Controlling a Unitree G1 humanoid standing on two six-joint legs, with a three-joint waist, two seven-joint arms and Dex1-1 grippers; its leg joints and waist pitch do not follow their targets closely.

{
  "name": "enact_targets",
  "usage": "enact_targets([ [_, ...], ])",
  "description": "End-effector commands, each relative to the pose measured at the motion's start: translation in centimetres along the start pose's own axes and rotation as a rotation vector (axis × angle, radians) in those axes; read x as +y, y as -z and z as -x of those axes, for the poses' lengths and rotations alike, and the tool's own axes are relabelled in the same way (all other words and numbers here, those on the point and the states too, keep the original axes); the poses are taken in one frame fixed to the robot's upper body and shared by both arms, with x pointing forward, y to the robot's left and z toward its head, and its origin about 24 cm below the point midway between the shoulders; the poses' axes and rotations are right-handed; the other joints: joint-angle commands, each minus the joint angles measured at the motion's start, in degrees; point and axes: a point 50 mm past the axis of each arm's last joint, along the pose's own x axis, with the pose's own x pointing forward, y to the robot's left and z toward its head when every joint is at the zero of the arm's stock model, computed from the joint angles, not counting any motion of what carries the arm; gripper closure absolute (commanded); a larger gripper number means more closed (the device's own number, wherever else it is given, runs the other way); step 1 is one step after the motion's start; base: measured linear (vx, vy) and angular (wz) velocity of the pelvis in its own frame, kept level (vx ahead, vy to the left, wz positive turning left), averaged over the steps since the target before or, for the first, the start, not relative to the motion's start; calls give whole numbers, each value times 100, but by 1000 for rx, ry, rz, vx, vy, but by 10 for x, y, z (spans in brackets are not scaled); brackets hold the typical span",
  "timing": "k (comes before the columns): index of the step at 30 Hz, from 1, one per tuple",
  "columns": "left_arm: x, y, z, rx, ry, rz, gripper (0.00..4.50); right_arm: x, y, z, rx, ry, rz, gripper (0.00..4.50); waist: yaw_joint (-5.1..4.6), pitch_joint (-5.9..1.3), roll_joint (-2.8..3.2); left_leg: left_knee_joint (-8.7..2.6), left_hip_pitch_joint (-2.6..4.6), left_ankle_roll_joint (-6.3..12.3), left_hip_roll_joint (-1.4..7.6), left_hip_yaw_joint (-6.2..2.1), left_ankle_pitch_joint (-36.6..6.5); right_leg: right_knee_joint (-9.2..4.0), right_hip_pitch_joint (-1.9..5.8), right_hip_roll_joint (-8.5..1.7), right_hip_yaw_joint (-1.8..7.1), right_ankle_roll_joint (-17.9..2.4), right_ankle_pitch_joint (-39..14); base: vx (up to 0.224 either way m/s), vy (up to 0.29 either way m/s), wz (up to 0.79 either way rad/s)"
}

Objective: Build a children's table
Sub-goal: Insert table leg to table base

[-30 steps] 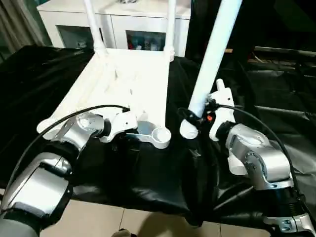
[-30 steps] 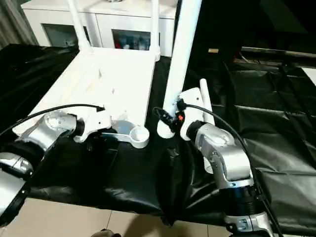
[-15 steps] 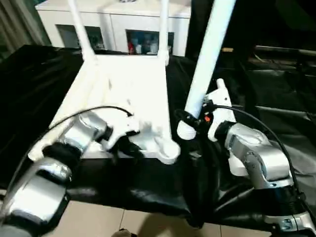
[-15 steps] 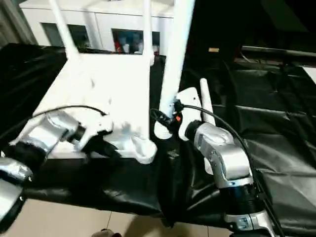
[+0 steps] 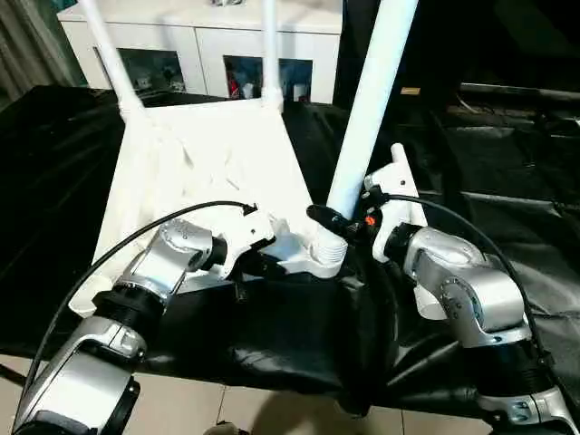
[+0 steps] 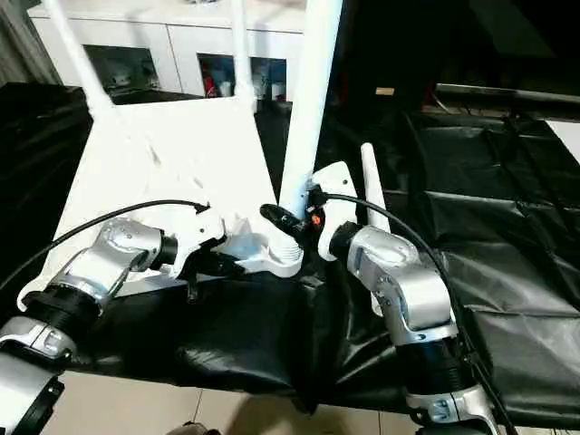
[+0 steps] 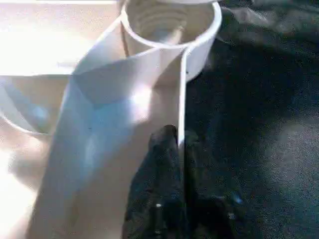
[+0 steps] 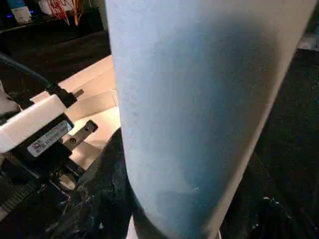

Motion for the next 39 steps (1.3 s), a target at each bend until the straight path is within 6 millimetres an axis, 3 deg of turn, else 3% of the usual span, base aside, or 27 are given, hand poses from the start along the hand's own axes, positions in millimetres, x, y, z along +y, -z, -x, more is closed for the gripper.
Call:
enact_targets([
  [1,5,-2,9,-22,-35,-4,393,3,-12,-2,-35,-21,22,264,39,-449,-41,-355,74,98,249,-80,-563,-425,282,-477,271,-1320,70,0,0,0],
  [2,6,-2,10,-19,-40,-13,367,3,-12,-2,-35,-21,21,264,54,-444,-29,-361,80,68,251,-80,-626,-434,276,-480,274,-1305,-27,0,0,0],
  [4,7,-3,13,-11,-56,-40,367,3,-12,-2,-36,-22,19,264,81,-441,-2,-363,88,14,258,-83,-715,-439,267,-490,282,-1294,-122,0,0,0],
  [8,7,-4,15,-15,-54,-35,347,4,-11,-2,-34,-26,19,264,82,-443,-11,-376,86,-56,260,-88,-740,-426,269,-486,279,-1274,-46,0,0,0],
  [22,4,4,9,12,-26,-1,347,-1,-13,-4,-29,-8,28,264,76,-452,-2,-371,81,-70,248,-89,-698,-416,280,-477,280,-1278,115,0,0,0],
  [23,5,4,9,11,-25,6,374,-1,-13,-4,-29,-3,27,264,81,-454,-6,-368,85,-66,249,-87,-703,-419,280,-485,280,-1286,103,0,0,0],
  [26,4,5,10,22,-8,8,381,-4,-12,-5,-13,8,28,264,79,-447,-3,-375,87,-75,254,-87,-743,-429,274,-484,278,-1296,23,0,0,0],
  [30,3,6,12,33,17,15,422,-8,-9,-4,13,26,31,264,74,-446,2,-378,85,-107,252,-90,-764,-430,277,-486,281,-1291,-38,0,0,0],
  [34,3,5,12,20,3,24,449,-11,-7,-5,20,38,27,264,69,-461,15,-362,74,-60,246,-90,-623,-401,292,-482,277,-1332,285,0,0,0],
  [39,3,4,10,0,-2,16,450,-13,0,-7,52,45,22,264,53,-459,12,-361,78,-50,245,-88,-662,-410,299,-479,275,-1370,253,0,0,0],
])
